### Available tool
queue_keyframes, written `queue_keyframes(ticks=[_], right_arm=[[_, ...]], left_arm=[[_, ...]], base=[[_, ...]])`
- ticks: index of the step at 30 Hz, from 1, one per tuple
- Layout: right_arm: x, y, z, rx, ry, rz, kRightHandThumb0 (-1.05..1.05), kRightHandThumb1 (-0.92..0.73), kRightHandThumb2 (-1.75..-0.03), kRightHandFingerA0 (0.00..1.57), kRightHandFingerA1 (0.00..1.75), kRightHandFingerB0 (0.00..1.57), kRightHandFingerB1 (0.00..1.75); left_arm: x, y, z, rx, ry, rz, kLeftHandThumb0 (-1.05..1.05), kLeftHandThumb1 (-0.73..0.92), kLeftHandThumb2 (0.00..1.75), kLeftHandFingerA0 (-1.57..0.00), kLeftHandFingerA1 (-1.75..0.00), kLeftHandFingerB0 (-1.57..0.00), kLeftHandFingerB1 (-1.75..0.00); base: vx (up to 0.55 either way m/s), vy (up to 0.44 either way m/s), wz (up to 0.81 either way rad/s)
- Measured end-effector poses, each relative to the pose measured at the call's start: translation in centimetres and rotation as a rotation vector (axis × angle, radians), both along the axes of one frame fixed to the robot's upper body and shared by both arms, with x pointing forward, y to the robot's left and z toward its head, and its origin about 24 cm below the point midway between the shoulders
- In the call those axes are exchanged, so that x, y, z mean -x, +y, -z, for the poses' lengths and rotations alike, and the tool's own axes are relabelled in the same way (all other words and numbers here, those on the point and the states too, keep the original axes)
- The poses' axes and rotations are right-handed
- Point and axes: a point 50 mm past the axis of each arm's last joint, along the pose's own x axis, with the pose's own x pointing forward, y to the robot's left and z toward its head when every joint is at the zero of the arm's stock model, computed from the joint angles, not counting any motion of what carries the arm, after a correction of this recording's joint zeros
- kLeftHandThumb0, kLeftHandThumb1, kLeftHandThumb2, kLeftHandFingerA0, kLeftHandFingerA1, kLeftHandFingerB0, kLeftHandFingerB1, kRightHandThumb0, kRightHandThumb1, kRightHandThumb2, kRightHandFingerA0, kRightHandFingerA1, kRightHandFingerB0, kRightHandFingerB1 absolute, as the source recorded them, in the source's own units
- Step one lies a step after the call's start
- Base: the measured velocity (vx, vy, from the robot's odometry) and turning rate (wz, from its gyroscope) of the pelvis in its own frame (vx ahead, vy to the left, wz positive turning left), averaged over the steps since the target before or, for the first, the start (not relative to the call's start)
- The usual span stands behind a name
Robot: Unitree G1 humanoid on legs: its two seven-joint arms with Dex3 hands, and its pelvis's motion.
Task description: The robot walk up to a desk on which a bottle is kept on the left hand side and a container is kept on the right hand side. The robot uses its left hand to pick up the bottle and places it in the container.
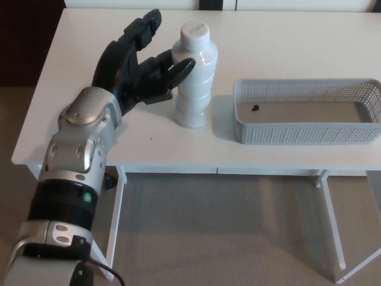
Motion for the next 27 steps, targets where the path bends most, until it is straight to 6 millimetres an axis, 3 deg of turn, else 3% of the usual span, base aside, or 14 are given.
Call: queue_keyframes(ticks=[3,8,9,10,11,15,16,18,19,22,23,24,26,27], right_arm=[[-0.1,0.0,0.0,-0.001,-0.002,-0.004,-0.72,-0.30,-0.72,0.91,0.56,0.80,0.52],[-0.2,0.0,-0.1,0.000,-0.007,-0.008,-0.74,-0.30,-0.72,0.95,0.57,0.83,0.53],[-0.3,0.1,-0.1,0.000,-0.009,-0.009,-0.65,-0.40,-0.54,0.93,0.47,0.84,0.45],[-0.4,0.1,-0.1,0.001,-0.012,-0.012,-0.65,-0.40,-0.54,0.93,0.47,0.84,0.45],[-0.5,0.1,-0.2,0.001,-0.015,-0.016,-0.74,-0.31,-0.72,0.96,0.57,0.83,0.53],[-0.6,0.1,-0.2,0.002,-0.018,-0.020,-0.76,-0.30,-0.71,0.95,0.56,0.82,0.51],[-0.7,0.2,-0.3,0.002,-0.021,-0.022,-0.65,-0.40,-0.54,0.92,0.47,0.84,0.45],[-0.7,0.2,-0.3,0.002,-0.022,-0.023,-0.65,-0.40,-0.54,0.92,0.47,0.84,0.45],[-0.7,0.2,-0.3,0.002,-0.022,-0.023,-0.64,-0.41,-0.54,0.92,0.46,0.83,0.44],[-0.7,0.2,-0.3,0.003,-0.021,-0.026,-0.64,-0.40,-0.54,0.92,0.46,0.83,0.44],[-0.7,0.2,-0.3,0.003,-0.020,-0.027,-0.66,-0.41,-0.55,0.94,0.47,0.83,0.44],[-0.7,0.2,-0.3,0.003,-0.020,-0.027,-0.66,-0.40,-0.55,0.94,0.47,0.84,0.44],[-0.8,0.2,-0.3,0.004,-0.021,-0.031,-0.66,-0.40,-0.55,0.94,0.47,0.84,0.44],[-1.0,0.2,-0.3,0.004,-0.023,-0.035,-0.73,-0.32,-0.69,0.89,0.51,0.81,0.50]], left_arm=[[0.0,0.0,0.5,-0.050,0.017,0.006,-0.70,0.44,0.75,0.00,0.00,0.00,0.00],[0.0,0.2,1.3,-0.156,0.038,0.013,-0.63,0.50,0.55,0.00,0.00,0.00,0.00],[0.0,0.2,1.4,-0.176,0.037,0.015,-0.68,0.42,0.73,0.00,-0.04,0.00,0.00],[0.1,0.2,1.5,-0.206,0.035,0.020,-0.68,0.42,0.73,0.00,-0.04,0.00,0.00],[0.1,0.3,1.6,-0.246,0.032,0.025,-0.71,0.43,0.77,0.00,-0.04,0.00,0.00],[0.1,0.3,1.8,-0.321,0.028,0.036,-0.72,0.42,0.76,-0.04,-0.15,0.00,0.00],[0.2,0.3,2.0,-0.359,0.026,0.041,-0.71,0.41,0.76,-0.04,-0.17,0.00,-0.01],[0.2,0.3,2.2,-0.408,0.030,0.046,-0.71,0.41,0.76,-0.04,-0.17,0.00,-0.01],[0.2,0.4,2.4,-0.437,0.033,0.047,-0.70,0.49,0.55,0.00,-0.23,0.00,-0.01],[0.2,0.6,2.8,-0.494,0.043,0.044,-0.67,0.49,0.55,0.00,-0.23,0.00,-0.03],[0.2,0.7,3.0,-0.514,0.049,0.037,-0.68,0.49,0.55,0.00,-0.25,0.00,-0.04],[0.2,0.7,3.0,-0.514,0.049,0.037,-0.67,0.41,0.78,-0.06,-0.23,0.00,-0.05],[0.0,0.7,2.9,-0.535,0.052,0.029,-0.67,0.41,0.78,-0.06,-0.23,0.00,-0.05],[-0.3,0.7,2.7,-0.548,0.048,0.020,-0.64,0.48,0.55,-0.07,-0.27,0.00,-0.10]], base=[[0.00,0.000,0.00],[0.00,0.000,0.00],[0.00,0.000,0.00],[0.00,0.000,0.00],[0.00,0.000,0.00],[0.00,0.000,0.00],[0.00,0.000,0.00],[0.00,0.000,0.00],[0.00,0.000,0.00],[0.00,0.000,0.00],[0.00,0.000,0.00],[0.00,0.000,0.00],[0.00,0.000,0.00],[0.00,0.000,0.00]])
